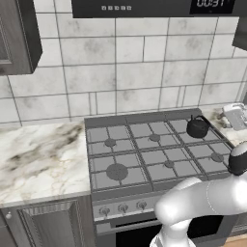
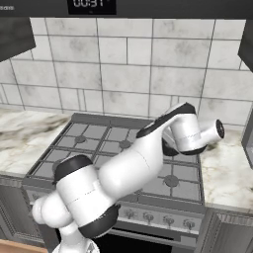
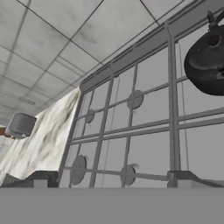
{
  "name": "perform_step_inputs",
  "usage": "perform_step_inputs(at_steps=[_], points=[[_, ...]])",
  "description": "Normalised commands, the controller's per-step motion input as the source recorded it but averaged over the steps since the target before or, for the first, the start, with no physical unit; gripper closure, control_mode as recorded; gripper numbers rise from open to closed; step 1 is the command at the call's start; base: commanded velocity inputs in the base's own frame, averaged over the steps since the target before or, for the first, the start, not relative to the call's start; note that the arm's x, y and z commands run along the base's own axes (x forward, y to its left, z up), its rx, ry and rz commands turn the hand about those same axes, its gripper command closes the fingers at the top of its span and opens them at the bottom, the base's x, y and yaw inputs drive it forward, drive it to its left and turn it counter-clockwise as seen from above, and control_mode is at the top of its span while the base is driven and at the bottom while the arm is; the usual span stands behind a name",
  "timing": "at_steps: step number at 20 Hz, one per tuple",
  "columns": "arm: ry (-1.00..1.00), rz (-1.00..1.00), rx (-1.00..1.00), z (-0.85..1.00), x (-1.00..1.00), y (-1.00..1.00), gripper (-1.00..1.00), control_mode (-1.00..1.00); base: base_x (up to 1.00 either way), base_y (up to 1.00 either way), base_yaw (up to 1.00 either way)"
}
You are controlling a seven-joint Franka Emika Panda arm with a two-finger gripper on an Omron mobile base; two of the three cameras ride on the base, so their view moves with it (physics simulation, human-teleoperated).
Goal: The kettle is done boiling. Turn off the stove, then wait for 300 timesteps before moving the kettle to the dining table.
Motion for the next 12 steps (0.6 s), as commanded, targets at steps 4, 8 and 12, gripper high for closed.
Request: perform_step_inputs(at_steps=[4, 8, 12], points=[[0.00, 0.09, -0.03, -0.14, 0.25, 0.00, -1.00, -1.00, 0.00, 0.00, 0.00], [0.00, 0.08, -0.05, -0.16, 0.11, 0.00, -1.00, -1.00, 0.00, 0.00, 0.00], [0.00, 0.05, -0.04, -0.11, 0.10, -0.01, -1.00, -1.00, 0.00, 0.00, 0.00]])
